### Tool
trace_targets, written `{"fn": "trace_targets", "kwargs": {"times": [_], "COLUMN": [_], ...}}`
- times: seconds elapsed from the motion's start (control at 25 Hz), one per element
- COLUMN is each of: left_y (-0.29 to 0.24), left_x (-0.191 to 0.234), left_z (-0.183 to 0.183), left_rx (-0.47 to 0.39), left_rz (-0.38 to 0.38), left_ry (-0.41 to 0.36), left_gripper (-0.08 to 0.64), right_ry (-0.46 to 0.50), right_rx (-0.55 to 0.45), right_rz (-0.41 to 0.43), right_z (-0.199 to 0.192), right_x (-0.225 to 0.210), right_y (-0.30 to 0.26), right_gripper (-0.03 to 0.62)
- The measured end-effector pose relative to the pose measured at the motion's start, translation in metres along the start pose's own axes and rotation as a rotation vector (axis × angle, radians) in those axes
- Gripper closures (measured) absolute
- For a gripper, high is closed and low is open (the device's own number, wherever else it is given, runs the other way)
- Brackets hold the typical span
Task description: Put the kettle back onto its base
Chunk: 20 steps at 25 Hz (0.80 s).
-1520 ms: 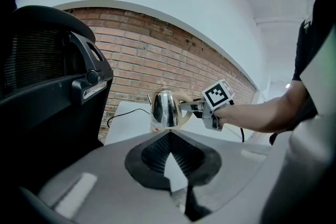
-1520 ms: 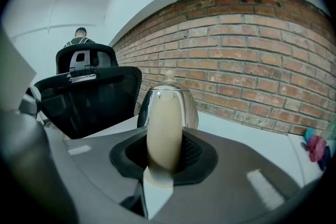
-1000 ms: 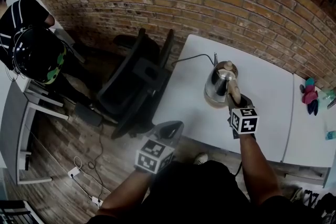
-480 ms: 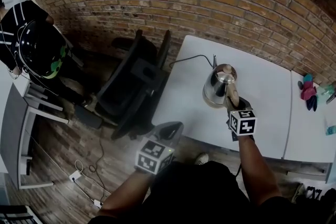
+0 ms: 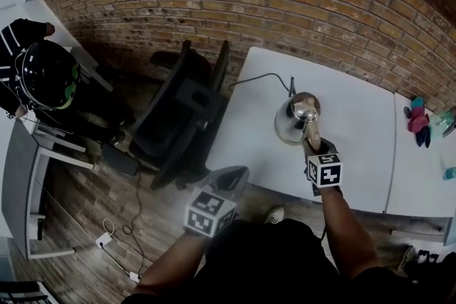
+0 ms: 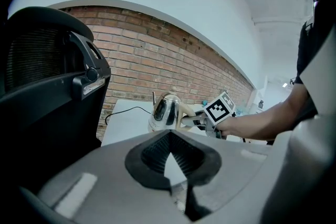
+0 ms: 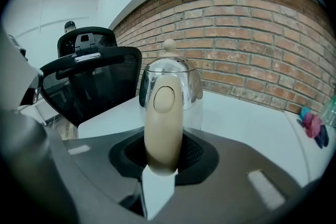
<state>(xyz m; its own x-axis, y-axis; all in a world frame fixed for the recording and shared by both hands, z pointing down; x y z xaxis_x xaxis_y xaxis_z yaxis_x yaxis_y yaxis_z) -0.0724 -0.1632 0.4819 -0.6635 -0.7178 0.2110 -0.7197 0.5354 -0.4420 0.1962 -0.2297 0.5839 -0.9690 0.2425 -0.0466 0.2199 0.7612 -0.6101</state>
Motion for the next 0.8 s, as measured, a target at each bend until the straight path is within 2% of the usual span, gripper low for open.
{"fn": "trace_targets", "kwargs": {"times": [0.28,0.64,0.8], "left_y": [-0.003,0.002,0.008], "left_x": [-0.002,-0.004,-0.004], "left_z": [0.000,0.006,0.006], "left_rx": [-0.003,-0.006,-0.003], "left_rz": [-0.011,-0.030,-0.042], "left_ry": [-0.004,-0.031,-0.042], "left_gripper": [0.560,0.560,0.560], "right_ry": [0.016,0.090,0.068], "right_rx": [0.015,0.065,0.078], "right_rz": [0.002,-0.022,-0.043], "right_z": [0.000,-0.002,-0.007], "right_x": [-0.001,-0.001,-0.002], "right_y": [-0.001,-0.003,0.003], "right_gripper": [0.474,0.472,0.436]}}
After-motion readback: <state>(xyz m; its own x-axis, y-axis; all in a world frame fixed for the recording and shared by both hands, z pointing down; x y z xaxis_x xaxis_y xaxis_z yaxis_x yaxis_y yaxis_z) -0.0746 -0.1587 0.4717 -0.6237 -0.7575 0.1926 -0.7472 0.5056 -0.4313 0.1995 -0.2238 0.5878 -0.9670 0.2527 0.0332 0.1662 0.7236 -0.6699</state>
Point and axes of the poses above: the fingertips, and each gripper's own axes: y backward along the fingers, x to its left, z out of its top, the point moved 7 cm from there along y, backward along the fingers
